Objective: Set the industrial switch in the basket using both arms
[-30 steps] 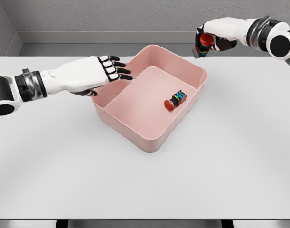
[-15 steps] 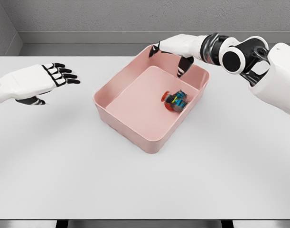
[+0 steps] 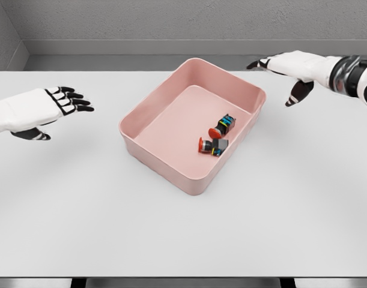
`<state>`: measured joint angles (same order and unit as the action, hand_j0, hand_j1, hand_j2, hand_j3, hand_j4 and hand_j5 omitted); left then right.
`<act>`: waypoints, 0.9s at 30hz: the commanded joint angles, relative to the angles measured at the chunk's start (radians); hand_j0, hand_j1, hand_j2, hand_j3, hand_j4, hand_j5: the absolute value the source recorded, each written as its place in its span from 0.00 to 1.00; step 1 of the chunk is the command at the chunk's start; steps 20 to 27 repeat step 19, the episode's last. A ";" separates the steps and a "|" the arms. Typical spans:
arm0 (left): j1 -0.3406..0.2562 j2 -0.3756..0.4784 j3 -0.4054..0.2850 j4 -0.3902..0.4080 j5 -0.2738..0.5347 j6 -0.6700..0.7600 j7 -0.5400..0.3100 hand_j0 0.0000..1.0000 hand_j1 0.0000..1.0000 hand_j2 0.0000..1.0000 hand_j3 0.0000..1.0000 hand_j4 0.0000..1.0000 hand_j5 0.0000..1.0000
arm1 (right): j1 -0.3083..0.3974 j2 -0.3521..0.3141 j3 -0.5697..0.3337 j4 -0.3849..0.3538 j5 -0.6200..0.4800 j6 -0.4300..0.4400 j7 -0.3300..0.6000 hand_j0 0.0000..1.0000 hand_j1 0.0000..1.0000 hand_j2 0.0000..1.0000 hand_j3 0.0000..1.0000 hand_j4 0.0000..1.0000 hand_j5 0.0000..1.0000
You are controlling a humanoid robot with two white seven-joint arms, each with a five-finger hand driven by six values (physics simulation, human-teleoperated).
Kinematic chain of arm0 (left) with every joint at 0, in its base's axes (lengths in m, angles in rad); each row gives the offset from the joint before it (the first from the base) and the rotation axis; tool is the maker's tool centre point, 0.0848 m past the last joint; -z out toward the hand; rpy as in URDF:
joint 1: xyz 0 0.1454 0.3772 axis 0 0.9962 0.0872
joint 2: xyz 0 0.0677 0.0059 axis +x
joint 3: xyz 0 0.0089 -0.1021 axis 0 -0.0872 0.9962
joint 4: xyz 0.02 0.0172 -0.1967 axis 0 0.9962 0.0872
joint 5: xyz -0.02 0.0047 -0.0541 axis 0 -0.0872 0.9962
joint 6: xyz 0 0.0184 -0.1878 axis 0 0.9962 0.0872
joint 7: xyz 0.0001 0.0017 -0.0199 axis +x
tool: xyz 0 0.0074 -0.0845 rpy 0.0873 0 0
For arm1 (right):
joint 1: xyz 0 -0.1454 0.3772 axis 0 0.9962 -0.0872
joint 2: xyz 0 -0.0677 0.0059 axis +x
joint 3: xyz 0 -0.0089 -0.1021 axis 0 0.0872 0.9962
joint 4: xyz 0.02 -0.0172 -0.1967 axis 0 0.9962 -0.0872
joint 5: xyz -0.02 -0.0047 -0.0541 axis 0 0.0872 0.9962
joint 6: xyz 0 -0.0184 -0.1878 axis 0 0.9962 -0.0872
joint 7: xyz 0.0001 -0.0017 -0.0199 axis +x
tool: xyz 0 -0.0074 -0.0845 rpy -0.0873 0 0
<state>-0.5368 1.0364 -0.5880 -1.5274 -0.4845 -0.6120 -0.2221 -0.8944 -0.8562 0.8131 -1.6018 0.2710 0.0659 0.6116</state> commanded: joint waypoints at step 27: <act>0.001 0.014 0.002 0.000 0.032 0.001 -0.002 1.00 1.00 1.00 1.00 1.00 1.00 | 0.261 -0.227 -0.186 -0.081 -0.003 -0.445 -0.001 1.00 1.00 1.00 1.00 1.00 1.00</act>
